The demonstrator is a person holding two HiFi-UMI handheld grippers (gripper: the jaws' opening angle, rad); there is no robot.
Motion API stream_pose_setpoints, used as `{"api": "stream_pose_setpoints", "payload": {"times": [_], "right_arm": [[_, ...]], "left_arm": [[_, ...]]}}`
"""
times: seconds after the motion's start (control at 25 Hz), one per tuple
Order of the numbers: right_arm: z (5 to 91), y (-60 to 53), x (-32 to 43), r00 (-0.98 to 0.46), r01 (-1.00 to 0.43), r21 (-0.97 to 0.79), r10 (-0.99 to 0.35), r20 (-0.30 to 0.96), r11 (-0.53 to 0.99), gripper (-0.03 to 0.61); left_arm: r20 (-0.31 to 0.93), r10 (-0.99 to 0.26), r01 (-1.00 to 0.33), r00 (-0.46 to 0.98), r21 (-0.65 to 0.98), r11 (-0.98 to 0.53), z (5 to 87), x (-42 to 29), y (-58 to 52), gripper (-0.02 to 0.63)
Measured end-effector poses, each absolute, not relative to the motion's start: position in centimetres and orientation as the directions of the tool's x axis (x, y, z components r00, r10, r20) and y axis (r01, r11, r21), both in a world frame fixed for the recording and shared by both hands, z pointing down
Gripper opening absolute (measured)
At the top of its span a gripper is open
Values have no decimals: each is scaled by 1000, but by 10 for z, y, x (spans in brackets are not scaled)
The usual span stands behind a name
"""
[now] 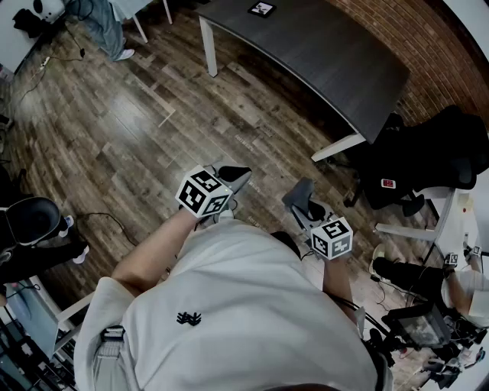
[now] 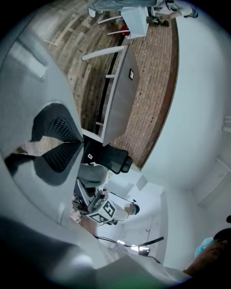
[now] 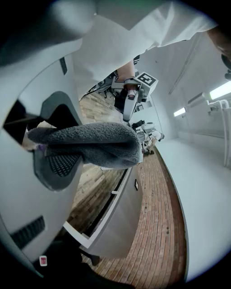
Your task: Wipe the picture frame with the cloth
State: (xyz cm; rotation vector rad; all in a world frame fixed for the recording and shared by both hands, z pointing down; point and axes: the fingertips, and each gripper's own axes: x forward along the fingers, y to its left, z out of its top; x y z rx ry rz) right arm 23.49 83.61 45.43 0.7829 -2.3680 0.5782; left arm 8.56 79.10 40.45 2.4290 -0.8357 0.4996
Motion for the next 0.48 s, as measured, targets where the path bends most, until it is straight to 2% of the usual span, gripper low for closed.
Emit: {"api": "stream_pose_setpoints", "payload": {"times": [0.24, 0.48], "right_arm": [[445, 767, 130, -707, -529, -198, -299, 641, 825, 136], [466, 675, 90, -735, -441, -225, -206, 646, 869, 135]], "left_arm": [[469, -563, -730, 680, 360, -582, 410, -21, 733, 14], [447, -648, -787, 616, 383, -484, 425, -58, 662, 14]]}}
